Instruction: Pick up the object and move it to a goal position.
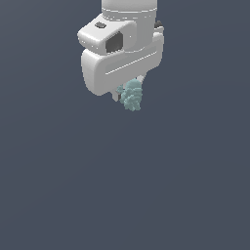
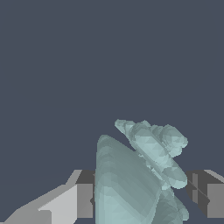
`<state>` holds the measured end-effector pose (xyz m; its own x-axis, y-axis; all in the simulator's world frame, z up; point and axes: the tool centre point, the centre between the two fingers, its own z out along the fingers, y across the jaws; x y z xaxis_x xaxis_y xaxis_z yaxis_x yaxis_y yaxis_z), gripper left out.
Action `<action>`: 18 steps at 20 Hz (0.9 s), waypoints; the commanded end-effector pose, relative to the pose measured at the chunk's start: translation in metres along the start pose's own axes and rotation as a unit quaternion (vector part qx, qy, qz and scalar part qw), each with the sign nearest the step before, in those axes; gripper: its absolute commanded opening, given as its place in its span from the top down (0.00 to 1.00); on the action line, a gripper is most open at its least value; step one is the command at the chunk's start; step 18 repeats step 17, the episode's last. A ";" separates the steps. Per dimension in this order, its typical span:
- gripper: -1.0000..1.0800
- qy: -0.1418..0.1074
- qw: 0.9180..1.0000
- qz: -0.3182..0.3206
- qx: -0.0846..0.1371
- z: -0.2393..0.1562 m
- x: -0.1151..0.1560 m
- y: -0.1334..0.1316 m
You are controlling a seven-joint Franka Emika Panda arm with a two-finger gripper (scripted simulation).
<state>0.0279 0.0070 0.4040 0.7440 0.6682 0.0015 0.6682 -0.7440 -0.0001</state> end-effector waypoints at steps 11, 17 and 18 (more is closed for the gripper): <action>1.00 -0.001 1.000 0.000 0.000 -0.044 0.003 0.017; 1.00 -0.001 1.000 0.000 0.000 -0.048 0.004 0.019; 1.00 -0.001 1.000 0.000 0.000 -0.048 0.004 0.019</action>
